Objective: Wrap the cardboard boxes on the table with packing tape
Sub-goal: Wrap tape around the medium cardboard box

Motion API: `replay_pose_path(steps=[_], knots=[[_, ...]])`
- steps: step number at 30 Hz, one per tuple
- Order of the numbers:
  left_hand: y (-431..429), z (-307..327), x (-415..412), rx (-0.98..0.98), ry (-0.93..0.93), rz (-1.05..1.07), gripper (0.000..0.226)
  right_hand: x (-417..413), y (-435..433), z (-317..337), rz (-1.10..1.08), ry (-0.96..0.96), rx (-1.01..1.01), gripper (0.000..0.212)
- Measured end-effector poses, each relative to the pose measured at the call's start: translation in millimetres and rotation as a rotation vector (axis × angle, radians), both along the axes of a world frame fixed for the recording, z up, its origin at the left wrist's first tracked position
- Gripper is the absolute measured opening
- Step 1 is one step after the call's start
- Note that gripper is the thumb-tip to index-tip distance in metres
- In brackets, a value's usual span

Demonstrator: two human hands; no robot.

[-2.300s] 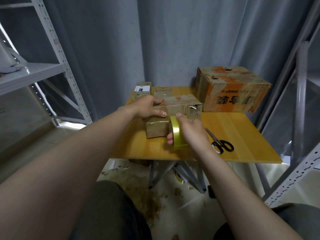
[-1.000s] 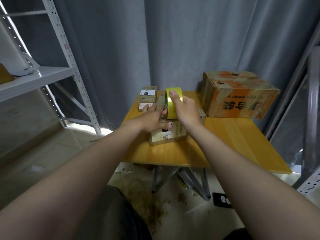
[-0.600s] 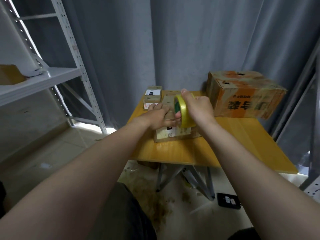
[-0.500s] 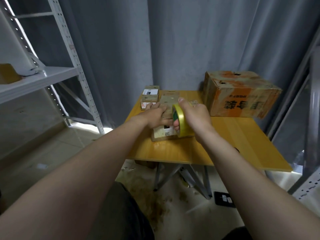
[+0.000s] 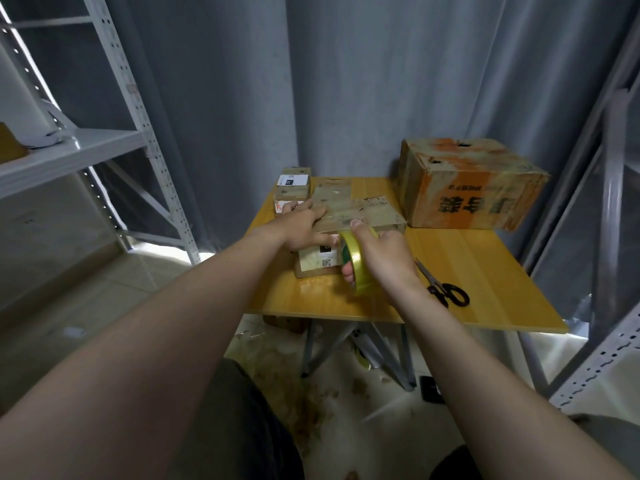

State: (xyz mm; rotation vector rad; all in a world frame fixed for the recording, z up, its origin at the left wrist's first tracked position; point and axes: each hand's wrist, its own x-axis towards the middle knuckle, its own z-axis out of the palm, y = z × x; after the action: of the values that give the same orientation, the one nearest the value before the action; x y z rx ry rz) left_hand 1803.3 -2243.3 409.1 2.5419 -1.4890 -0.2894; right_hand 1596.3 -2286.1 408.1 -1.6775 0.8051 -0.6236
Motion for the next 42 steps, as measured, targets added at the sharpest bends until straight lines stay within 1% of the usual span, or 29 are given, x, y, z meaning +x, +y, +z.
replay_pose_path(steps=[5,8,11,13,16,21,23,26,29,31,34,36,39,42], knots=[[0.4,-0.3,2.1,0.002,0.011,0.006,0.098,4.4,-13.6,25.1,-0.026,-0.006,-0.012,0.059],[-0.6,-0.9,3.5,0.006,0.008,-0.001,0.098,11.9,-20.6,44.6,-0.049,-0.003,-0.034,0.057],[-1.1,-0.9,4.7,0.008,0.006,0.000,0.099,12.8,-22.5,49.8,-0.048,0.015,-0.059,0.056],[-2.8,-0.6,5.2,0.011,0.014,0.007,0.100,7.6,-20.3,39.9,-0.005,0.005,-0.018,0.052],[-3.1,-0.3,4.7,0.008,0.011,0.008,0.102,-2.8,-13.2,19.2,0.016,0.019,0.044,0.052],[-2.4,-0.7,5.3,0.001,0.015,0.004,0.105,-8.9,-6.2,-6.7,-0.022,0.072,0.044,0.051],[-2.1,-0.3,5.8,-0.007,0.013,-0.003,0.105,-8.8,-3.4,-13.2,-0.041,0.069,0.071,0.053],[-2.1,0.0,5.0,-0.020,0.019,-0.005,0.106,-8.1,-3.1,-21.4,-0.054,0.112,0.101,0.055],[-1.2,2.1,4.8,-0.019,0.001,-0.012,0.111,-8.3,-6.0,-25.8,-0.049,0.136,0.115,0.056],[0.2,2.8,4.5,-0.029,-0.013,-0.017,0.114,-7.9,-6.7,-26.1,-0.044,0.133,0.117,0.056],[0.3,4.1,5.1,-0.060,-0.003,-0.023,0.112,-7.8,-4.6,-27.7,-0.043,0.110,0.122,0.054],[1.7,3.9,6.7,-0.071,0.010,-0.028,0.110,-8.6,-1.8,-26.6,-0.041,0.093,0.159,0.055],[7.3,1.7,12.0,-0.110,0.054,-0.041,0.108,-9.3,5.8,-23.0,-0.005,0.056,0.286,0.058],[13.0,0.7,17.1,-0.132,0.120,-0.071,0.108,-10.6,21.3,-23.5,0.069,0.026,0.385,0.045]])
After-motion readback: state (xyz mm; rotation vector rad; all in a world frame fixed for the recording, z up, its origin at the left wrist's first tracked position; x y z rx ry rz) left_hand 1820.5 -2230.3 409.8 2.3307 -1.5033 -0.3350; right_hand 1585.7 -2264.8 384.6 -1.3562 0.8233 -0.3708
